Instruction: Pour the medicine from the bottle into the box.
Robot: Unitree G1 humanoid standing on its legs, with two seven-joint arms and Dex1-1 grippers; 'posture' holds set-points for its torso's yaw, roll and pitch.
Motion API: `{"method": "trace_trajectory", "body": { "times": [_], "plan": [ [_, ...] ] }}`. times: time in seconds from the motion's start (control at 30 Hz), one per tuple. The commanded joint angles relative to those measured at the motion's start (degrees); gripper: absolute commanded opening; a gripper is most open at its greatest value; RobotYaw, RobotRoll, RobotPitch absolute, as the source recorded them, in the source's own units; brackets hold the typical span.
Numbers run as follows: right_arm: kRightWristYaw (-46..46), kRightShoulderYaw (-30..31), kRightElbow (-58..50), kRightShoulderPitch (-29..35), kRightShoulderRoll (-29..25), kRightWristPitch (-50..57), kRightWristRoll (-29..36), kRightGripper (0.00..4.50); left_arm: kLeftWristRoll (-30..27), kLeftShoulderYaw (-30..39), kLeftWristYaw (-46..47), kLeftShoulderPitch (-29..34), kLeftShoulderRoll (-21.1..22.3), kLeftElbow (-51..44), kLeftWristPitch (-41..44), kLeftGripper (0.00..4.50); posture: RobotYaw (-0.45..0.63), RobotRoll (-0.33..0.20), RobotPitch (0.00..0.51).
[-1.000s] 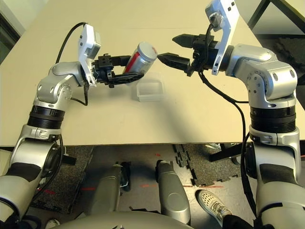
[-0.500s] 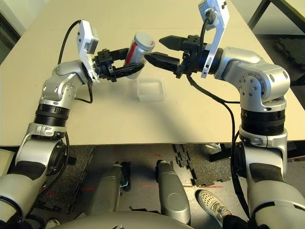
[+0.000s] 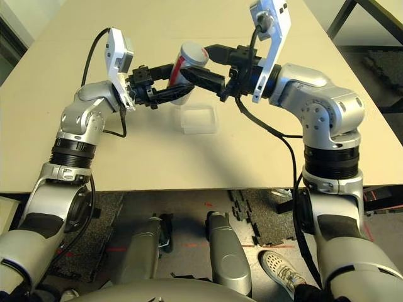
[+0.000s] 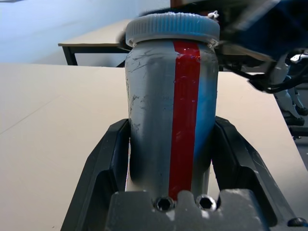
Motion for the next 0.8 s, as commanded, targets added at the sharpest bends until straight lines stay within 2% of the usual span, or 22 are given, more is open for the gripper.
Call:
{"method": "trace_trajectory", "body": {
  "times": [0.03, 0.4, 0.8],
  "plan": [
    [-0.74, 0.22, 1.67, -0.78, 0.65, -1.67, -1.15, 4.50, -0.52, -0.27, -0.08, 1.04, -0.08, -1.60, 0.84, 2.69, -0.17, 0.000, 0.177],
    [-2.02, -1.75, 4.67, -0.32, 0.60, -3.58, -1.97, 4.50, -1.07, 0.49, 1.15, 1.74, 0.36, -2.38, 1.31, 2.69, -0.17, 0.000, 0.185],
    [-4.01, -4.68, -0.34, 6.41, -1.38, -0.79, 0.21, 4.50, -0.48, 2.46, 3.22, -1.49, 1.30, 2.98, -1.67, 2.69, -0.17, 0.000, 0.189]
  ]
}}
